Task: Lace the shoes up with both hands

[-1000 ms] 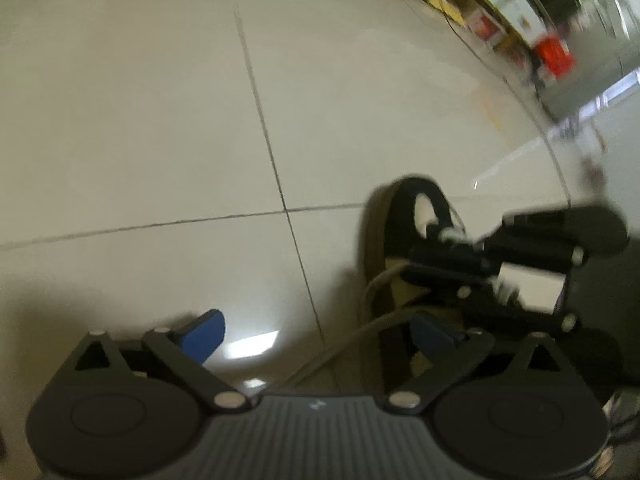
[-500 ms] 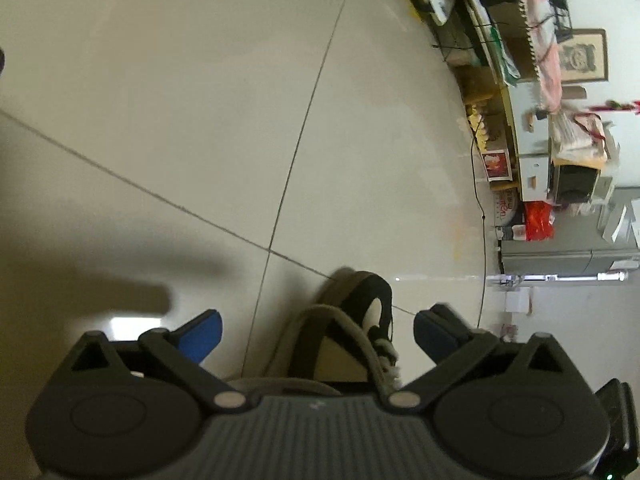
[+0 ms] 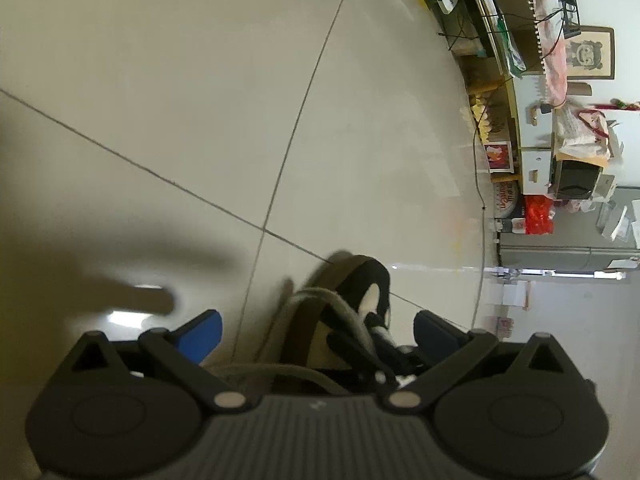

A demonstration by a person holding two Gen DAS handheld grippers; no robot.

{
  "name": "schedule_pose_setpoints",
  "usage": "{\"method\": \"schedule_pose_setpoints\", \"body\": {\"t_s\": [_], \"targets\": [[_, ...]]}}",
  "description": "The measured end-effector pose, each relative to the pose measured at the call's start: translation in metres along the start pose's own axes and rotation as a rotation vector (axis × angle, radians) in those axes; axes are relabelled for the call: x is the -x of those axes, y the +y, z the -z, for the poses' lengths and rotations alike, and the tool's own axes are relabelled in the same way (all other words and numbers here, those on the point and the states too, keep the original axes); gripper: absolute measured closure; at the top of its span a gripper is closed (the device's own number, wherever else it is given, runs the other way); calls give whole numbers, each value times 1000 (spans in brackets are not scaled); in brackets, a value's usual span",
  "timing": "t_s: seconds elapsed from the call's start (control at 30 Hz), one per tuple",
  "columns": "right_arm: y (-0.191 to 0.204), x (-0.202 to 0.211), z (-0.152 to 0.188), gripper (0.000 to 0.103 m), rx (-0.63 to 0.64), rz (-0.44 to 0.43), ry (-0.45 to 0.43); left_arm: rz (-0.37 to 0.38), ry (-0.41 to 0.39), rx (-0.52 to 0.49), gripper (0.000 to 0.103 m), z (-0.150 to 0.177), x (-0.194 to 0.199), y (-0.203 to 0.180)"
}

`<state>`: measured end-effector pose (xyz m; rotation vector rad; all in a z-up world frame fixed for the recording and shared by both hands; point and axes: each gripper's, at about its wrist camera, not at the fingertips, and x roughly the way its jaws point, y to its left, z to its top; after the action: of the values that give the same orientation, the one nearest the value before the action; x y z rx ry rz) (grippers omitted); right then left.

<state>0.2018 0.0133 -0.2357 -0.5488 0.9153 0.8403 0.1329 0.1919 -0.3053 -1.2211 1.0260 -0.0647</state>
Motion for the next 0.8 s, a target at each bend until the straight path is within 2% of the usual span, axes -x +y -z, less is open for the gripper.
{"method": "schedule_pose_setpoints", "body": {"t_s": [0.1,0.17,0.37,0.43,0.57,0.6,0.67,0.7,0.73,0.8], "targets": [[-6,8,1,98,-76,-42,-44,79,28,89,1,0,-4,7],[-11,17,1,98,-134,-105,-84,133,47,149,1,1,-7,10],[-22,38,5,98,-252,-272,-172,260,63,236,8,3,-11,8],[-23,46,8,98,-284,-335,-205,277,89,263,15,3,-15,7],[-17,60,5,98,-285,-399,-251,271,119,275,17,6,-20,3],[-17,62,4,98,-278,-408,-257,267,114,269,21,6,-19,2],[-16,62,1,98,-260,-415,-251,258,101,255,35,6,-17,-1],[-16,61,1,98,-256,-417,-247,248,85,244,50,5,-15,-3],[-15,60,2,98,-253,-421,-242,236,70,232,58,3,-13,-5],[-14,59,3,98,-245,-429,-232,224,45,202,61,-2,-8,-8]]}}
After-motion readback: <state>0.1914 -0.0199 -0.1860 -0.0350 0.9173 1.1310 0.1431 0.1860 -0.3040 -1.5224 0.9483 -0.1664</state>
